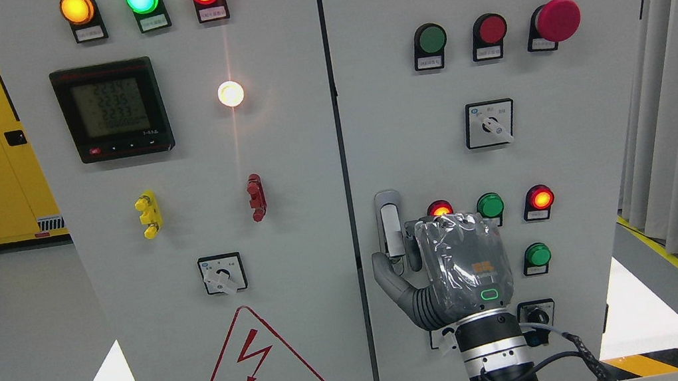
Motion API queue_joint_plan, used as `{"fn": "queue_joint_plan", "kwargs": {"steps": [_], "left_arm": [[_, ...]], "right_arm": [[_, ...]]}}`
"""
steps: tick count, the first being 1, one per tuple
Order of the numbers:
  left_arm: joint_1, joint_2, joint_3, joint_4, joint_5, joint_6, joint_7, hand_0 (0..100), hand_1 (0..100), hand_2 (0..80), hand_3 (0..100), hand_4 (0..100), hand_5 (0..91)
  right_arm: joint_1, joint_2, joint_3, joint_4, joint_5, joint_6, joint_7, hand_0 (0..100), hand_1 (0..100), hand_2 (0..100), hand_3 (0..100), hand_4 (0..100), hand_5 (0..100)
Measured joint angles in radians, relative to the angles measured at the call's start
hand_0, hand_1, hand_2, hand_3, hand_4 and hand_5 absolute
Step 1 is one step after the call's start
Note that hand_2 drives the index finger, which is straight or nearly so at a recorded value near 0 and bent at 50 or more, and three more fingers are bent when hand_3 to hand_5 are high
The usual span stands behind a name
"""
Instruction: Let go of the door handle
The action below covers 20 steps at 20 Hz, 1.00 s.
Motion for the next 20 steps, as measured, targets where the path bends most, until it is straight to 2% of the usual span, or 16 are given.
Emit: {"fn": "queue_joint_plan", "kwargs": {"steps": [5,20], "left_arm": [[0.000,0.000,0.000,0.000,0.000,0.000,0.000,12,56,0.0,0,0,0.0],[0.000,0.000,0.000,0.000,0.000,0.000,0.000,12,56,0.0,0,0,0.0]], "right_arm": [[-0.003,0.003,0.000,0.004,0.000,0.002,0.000,48,48,89,100,99,100],[-0.004,0.007,-0.004,0.014,0.000,0.009,0.000,49,49,90,100,99,100]]}}
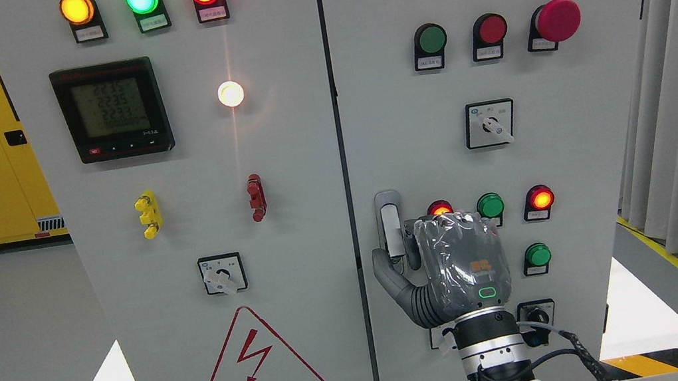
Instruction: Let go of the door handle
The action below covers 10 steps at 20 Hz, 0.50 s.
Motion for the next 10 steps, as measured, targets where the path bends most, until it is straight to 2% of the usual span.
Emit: {"fn": "queue_joint_plan", "kwargs": {"steps": [10], "left_arm": [[0.000,0.000,0.000,0.000,0.000,0.000,0.000,12,56,0.0,0,0,0.0]], "right_arm": [[0.000,0.000,-0.002,0.002,0.000,0.000,0.000,46,52,90,100,99,100]]}}
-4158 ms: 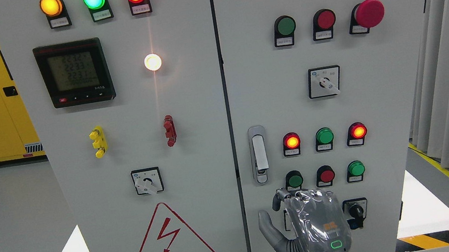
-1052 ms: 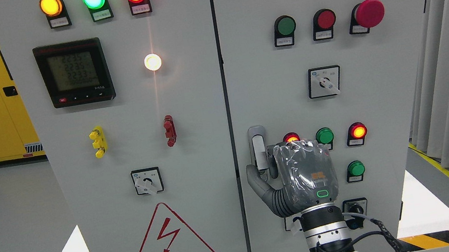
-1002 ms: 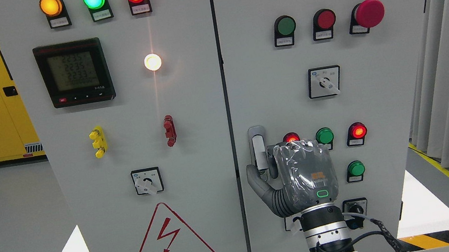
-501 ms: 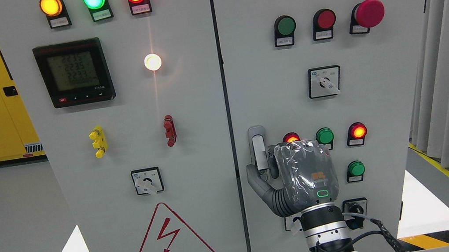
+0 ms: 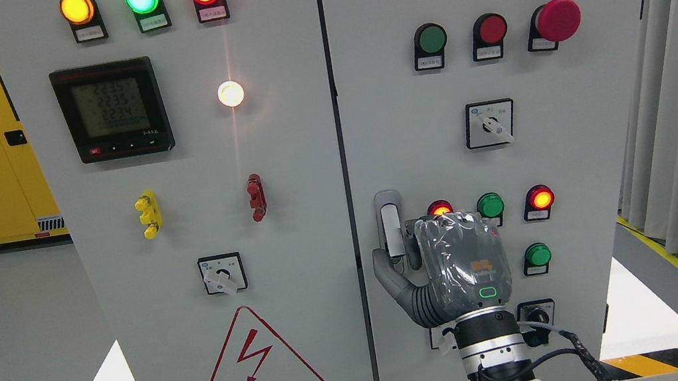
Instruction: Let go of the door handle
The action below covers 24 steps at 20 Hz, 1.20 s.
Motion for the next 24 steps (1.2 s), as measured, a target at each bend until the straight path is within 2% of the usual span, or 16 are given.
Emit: {"fn": "queue_joint_plan", "kwargs": {"steps": [5,12,24], "left_arm": [[0.000,0.000,0.000,0.000,0.000,0.000,0.000,12,56,0.0,0,0,0.0],[0.000,0.000,0.000,0.000,0.000,0.000,0.000,12,56,0.0,0,0,0.0],[0.000,0.000,0.000,0.000,0.000,0.000,0.000,12,56,0.0,0,0,0.0]], "right_arm": [[0.000,0.000,-0.001,0.000,-0.001,0.009,0.017,49,53,90,100,99,100],[0.000,0.001,-0.001,-0.001,-0.004,0.016,0.020,48,51,90,100,99,100],[0.000,0.000,-0.003,-0.003,-0.011,0.018,0.027,61,49,89,100,99,100]]}}
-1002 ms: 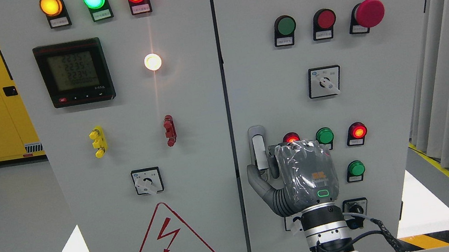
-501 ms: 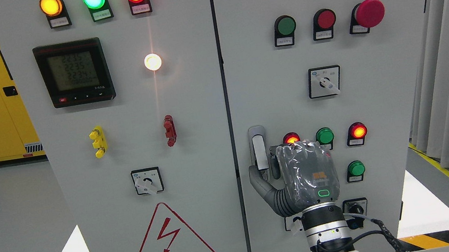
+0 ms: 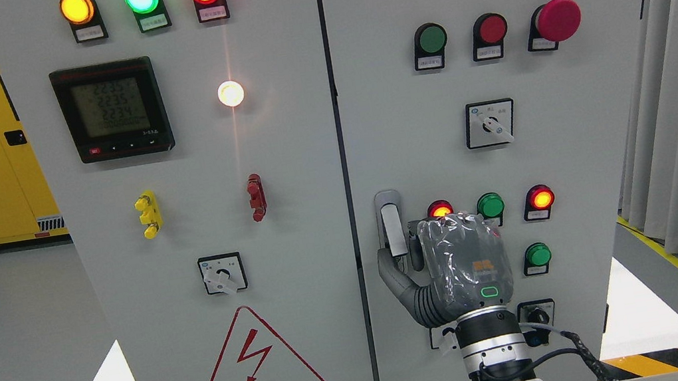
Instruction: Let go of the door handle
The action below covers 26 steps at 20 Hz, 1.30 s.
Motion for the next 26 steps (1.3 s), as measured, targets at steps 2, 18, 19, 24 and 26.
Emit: {"fn": "queue_joint_plan", "kwargs": {"steps": [2,18,19,24,26], "left_arm": [[0.000,0.000,0.000,0.000,0.000,0.000,0.000,12,56,0.0,0,0,0.0],[0.000,0.000,0.000,0.000,0.000,0.000,0.000,12,56,0.0,0,0,0.0],[0.000,0.000,0.000,0.000,0.000,0.000,0.000,12,56,0.0,0,0,0.0],[0.000,0.000,0.000,0.000,0.000,0.000,0.000,12,56,0.0,0,0,0.0],[0.000,0.000,0.000,0.000,0.000,0.000,0.000,12,56,0.0,0,0,0.0]], "right_arm": [[0.001,0.000,0.000,-0.001,-0.001,0.000,0.002,62,49,90,100,100,100],[0.008,0.000,-0.002,-0.006,-0.004,0.009,-0.010,64,49,90,100,100,100],[0.009,0.000,-0.002,-0.006,-0.004,0.009,-0.010,64,48,90,100,100,100],[0.009,0.000,-0.003,-0.008,-0.004,0.010,-0.010,64,48,90,100,100,100],[0.009,0.000,-0.004,-0.008,-0.004,0.010,-0.010,65,48,90,100,99,100]]}}
